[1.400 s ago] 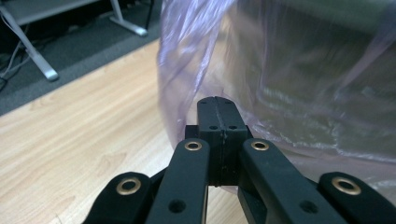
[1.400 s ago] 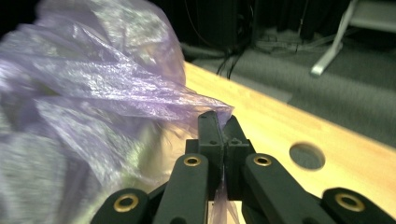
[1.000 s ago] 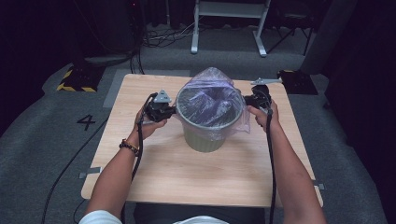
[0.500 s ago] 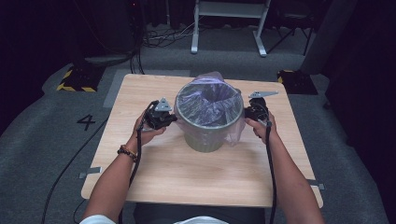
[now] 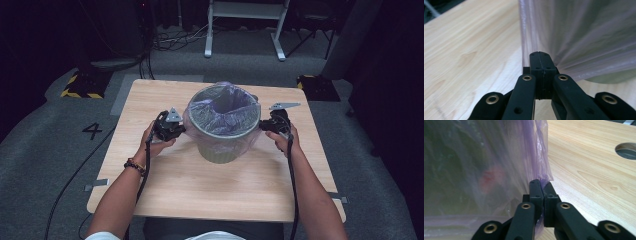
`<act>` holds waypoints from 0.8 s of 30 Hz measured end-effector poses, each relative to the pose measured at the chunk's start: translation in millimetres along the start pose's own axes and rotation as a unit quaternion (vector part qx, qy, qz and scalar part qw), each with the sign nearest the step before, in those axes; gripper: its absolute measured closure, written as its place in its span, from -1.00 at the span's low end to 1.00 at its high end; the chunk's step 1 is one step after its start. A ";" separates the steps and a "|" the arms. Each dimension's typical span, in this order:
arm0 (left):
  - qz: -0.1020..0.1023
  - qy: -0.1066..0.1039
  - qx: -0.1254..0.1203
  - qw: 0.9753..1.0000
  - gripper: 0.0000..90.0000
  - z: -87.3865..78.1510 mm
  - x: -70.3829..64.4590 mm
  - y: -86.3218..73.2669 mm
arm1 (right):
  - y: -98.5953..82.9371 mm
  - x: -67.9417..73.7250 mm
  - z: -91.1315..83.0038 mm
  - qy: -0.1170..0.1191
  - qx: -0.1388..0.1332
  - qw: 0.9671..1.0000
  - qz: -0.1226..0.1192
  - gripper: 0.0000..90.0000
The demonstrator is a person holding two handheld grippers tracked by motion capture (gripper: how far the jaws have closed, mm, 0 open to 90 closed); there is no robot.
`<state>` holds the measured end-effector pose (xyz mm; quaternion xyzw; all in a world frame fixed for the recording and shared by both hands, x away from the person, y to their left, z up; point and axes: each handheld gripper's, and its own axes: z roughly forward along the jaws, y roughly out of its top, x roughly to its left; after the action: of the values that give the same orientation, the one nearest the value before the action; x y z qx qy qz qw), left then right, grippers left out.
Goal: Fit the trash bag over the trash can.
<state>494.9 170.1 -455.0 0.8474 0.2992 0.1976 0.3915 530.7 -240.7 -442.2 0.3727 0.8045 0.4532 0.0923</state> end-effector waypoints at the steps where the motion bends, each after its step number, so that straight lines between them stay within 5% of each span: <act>1: -0.007 0.001 -0.007 1.000 0.70 -2.5 1.2 -0.9 | -0.3 -0.7 -2.4 -0.006 -0.004 1.000 -0.002 0.85; 10: -0.014 0.028 -0.020 0.999 -0.53 -30.8 -2.3 -7.0 | 1.8 -4.8 -33.5 -0.045 -0.044 0.998 -0.006 0.25; 19: -0.019 0.002 -0.056 0.998 -0.65 -65.9 -11.9 -18.8 | 13.4 6.7 -72.4 -0.042 -0.089 0.994 -0.037 -0.26; 24: -0.015 -0.019 -0.034 0.999 -0.65 -69.1 -22.3 -31.8 | 30.7 23.6 -93.5 -0.032 -0.112 0.991 -0.063 -0.36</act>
<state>427.8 209.3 -439.6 0.8326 0.2977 0.1855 0.4287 484.5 -276.8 -359.7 0.3227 0.7670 0.5217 0.1880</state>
